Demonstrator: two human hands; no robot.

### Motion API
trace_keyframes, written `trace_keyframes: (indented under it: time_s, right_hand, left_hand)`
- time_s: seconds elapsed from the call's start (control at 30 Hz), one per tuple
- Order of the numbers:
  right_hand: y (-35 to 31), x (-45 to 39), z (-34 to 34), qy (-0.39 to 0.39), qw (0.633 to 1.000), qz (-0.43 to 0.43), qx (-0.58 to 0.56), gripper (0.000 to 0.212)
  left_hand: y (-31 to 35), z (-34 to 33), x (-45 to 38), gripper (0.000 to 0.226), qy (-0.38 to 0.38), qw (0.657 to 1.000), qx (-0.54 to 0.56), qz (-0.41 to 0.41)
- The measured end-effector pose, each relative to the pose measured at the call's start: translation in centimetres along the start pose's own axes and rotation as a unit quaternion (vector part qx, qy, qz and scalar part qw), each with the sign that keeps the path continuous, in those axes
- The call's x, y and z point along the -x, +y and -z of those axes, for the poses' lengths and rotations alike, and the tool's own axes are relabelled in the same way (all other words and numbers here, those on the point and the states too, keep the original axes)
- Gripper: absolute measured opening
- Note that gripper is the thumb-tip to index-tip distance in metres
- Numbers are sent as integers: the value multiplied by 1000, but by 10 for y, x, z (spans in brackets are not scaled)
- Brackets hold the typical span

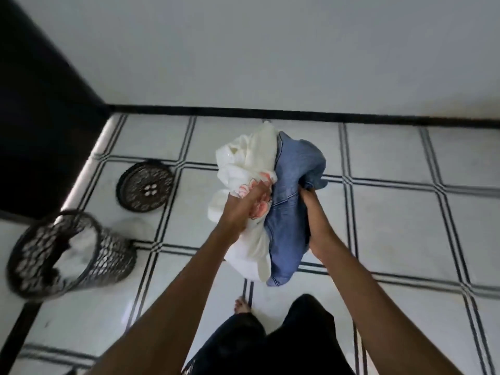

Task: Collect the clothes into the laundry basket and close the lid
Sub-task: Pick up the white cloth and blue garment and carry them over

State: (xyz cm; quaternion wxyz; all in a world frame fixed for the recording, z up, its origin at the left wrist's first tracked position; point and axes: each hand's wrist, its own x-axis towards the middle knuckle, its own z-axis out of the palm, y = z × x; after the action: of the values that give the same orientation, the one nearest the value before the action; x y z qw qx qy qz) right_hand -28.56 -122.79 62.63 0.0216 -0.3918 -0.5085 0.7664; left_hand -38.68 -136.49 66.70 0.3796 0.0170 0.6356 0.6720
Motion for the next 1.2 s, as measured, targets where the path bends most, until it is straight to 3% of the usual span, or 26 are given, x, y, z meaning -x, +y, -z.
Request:
trace_keyframes:
  time_s: [0.3,0.4,0.6,0.8,0.97,1.1,1.2]
  right_hand:
    - [-44,-147,-219,-224,969,-24,105,59]
    - [-58,-192,-291,-290,943,-56,152,63]
    - [-69,-234,-430,-410,881,-93,215,76]
    - [-40,-222,-568,-512,815,-138,233,62]
    - [13,-212,-673,-509,809,-151,253,60]
    - [57,-204,-747,-514,799,-99,297,44]
    - [88,-197,-784,-524,774,-59,350,47]
  left_hand:
    - [66,190,-61,21,236,966,92,-58]
    - [90,239,-81,34,326,937,101,-77]
    - [126,325,-82,20,468,861,166,-109]
    - [127,440,-56,39,552,799,211,-113]
    - [107,545,-43,29,566,778,253,-101]
    - [87,633,-27,41,589,750,294,-66]
    - [68,675,-21,39,612,726,311,-42]
